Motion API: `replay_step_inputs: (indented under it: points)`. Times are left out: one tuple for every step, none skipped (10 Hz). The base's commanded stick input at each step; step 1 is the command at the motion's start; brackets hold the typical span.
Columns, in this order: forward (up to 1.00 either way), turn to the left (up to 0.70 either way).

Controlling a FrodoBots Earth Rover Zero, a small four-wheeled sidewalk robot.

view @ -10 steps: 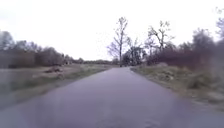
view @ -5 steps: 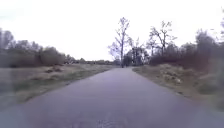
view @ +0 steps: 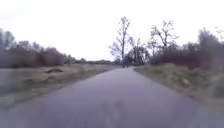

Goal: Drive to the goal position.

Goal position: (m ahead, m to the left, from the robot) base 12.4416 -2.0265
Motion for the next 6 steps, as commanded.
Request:
replay_step_inputs:
  points:
    - [1.0, 0.0]
    - [1.0, 0.0]
    - [1.0, 0.0]
    - [1.0, 0.0]
    - [1.0, 0.0]
    - [1.0, 0.0]
